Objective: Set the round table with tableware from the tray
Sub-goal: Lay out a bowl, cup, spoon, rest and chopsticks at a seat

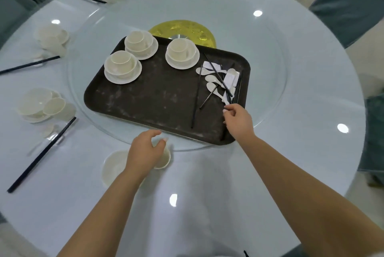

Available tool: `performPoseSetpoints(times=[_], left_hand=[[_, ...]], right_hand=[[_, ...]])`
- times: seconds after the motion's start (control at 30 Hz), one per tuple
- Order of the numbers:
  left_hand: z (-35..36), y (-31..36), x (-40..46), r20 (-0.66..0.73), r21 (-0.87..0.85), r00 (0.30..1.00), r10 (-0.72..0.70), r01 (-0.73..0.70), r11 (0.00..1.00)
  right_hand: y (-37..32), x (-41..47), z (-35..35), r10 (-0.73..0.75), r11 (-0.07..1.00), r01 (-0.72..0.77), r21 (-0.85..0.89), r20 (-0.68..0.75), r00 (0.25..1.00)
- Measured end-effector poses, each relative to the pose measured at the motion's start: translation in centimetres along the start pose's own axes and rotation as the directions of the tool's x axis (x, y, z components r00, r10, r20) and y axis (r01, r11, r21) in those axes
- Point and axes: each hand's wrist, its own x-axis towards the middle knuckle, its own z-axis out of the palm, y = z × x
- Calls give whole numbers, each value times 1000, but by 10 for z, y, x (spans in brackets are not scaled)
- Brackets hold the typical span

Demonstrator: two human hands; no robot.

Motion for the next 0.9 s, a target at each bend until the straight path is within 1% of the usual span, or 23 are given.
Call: performPoseSetpoints(times=[0.1, 0.17, 0.27, 0.3, 0.43, 0.6, 0.73, 0.83, 0.9], left_hand=[[12, 12, 12, 28, -3, 1000, -5, 5, 1000], [20, 21, 21, 52, 5, 999, 8, -9, 1000], [33, 33, 37, 78, 8, 996, 31, -31, 999], [36, 37, 40, 87, 9, 995, 40, -41, 999], [51, 50, 56, 116, 18, 992, 43, -45, 999], [70, 59, 63, 118, 21, 992, 47, -50, 999], [79, 60, 64, 128, 26, 991, 46, -50, 998], [83, 59, 62, 126, 20, 991, 35, -38, 999], [84, 57, 61, 125, 21, 992, 27, -30, 999]], right_hand=[[1, 25, -8, 88, 996, -86, 38, -47, 995], [3, 40, -13, 110, 994, -108, 32, -73, 991], [5, 65, -24, 71, 989, -83, -120, -102, 992], [5, 72, -27, 63, 986, -78, -147, -99, 993], [-1, 105, -31, 57, 984, -62, -169, -36, 998], [-3, 122, -19, 85, 975, -69, -212, 69, 994], [1, 126, -14, 123, 978, -94, -184, 154, 980], [1, 130, -13, 162, 969, -119, -216, 190, 968], [1, 132, -14, 188, 968, -144, -207, 209, 960]])
